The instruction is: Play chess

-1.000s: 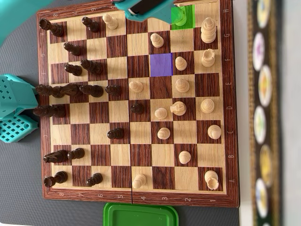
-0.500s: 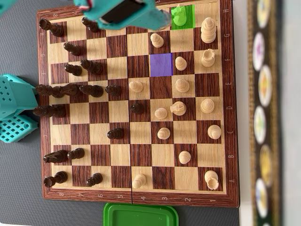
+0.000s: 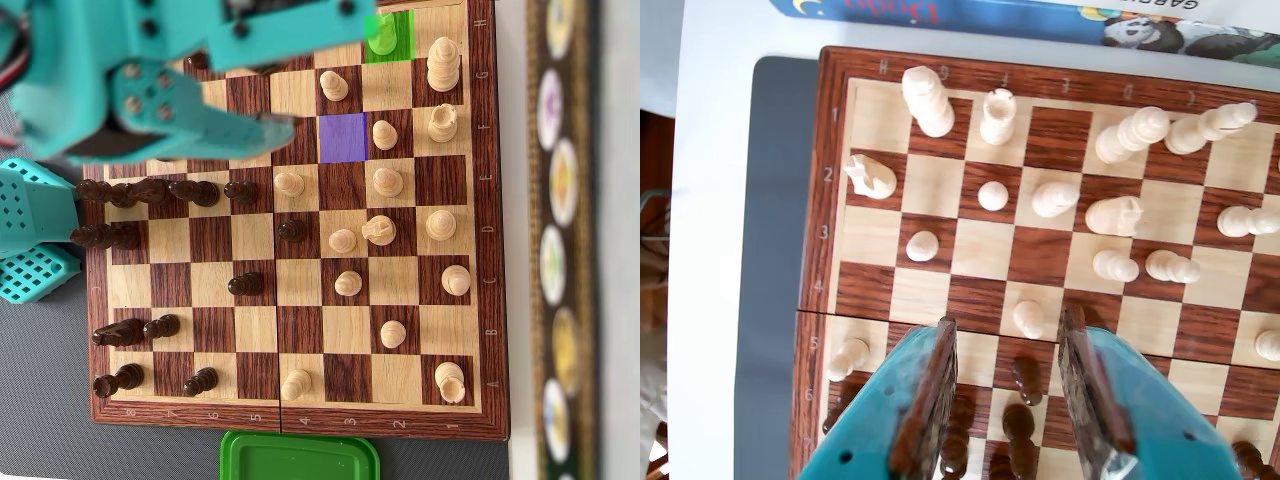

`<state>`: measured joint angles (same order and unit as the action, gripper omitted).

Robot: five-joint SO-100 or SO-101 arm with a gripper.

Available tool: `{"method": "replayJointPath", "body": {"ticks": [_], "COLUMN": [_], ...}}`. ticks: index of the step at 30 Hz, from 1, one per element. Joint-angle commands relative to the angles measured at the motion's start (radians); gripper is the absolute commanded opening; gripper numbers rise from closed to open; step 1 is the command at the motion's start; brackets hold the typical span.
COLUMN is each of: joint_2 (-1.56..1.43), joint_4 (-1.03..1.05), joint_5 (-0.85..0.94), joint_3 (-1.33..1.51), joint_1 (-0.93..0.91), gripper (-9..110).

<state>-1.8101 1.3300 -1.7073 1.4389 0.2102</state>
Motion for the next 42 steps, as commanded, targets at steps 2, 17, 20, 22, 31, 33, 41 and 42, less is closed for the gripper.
{"method": "replayJointPath", "body": {"ticks": [2, 17, 20, 22, 31, 33, 41, 42], "joint_2": [-0.172, -0.580, -0.658, -0.707, -0.923, -0.969, -1.152, -1.173], "joint_4": [-0.009, -0.261, -0.342, -0.400, -0.660, -0.721, -1.005, -1.045], "joint_5": [-0.005, -0.005, -0.006, -0.006, 0.002, 0.003, 0.003, 0.003], "joint_3": [0.060, 0.371, 0.453, 0.508, 0.739, 0.792, 1.025, 1.055], "joint_1": [-0.069, -0.189, -0.189, -0.189, -0.190, -0.192, -0.238, -0.241], "gripper": [15, 16, 16, 16, 16, 16, 16, 16]}}
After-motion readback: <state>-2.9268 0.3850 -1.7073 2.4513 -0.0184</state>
